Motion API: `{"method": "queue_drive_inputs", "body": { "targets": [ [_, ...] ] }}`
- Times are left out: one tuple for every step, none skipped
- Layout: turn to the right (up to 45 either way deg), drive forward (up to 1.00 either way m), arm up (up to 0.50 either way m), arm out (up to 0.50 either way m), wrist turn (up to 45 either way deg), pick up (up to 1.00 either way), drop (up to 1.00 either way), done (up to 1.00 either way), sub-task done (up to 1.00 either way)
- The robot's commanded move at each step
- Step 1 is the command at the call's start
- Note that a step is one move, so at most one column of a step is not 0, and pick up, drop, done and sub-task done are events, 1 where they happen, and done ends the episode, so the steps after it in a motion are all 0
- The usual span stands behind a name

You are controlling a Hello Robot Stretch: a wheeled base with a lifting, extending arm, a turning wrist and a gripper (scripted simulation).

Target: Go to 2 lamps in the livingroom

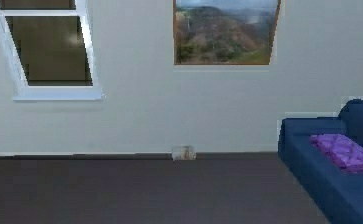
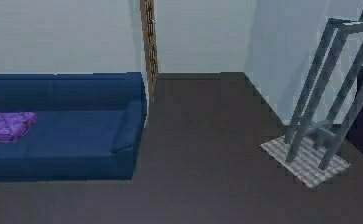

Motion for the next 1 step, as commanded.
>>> {"method": "queue_drive_inputs", "body": {
  "targets": [
    [-42.0, 0.00, 0.00, 0.00, 0.0, 0.00, 0.00, 0.00, 0.00]
  ]
}}
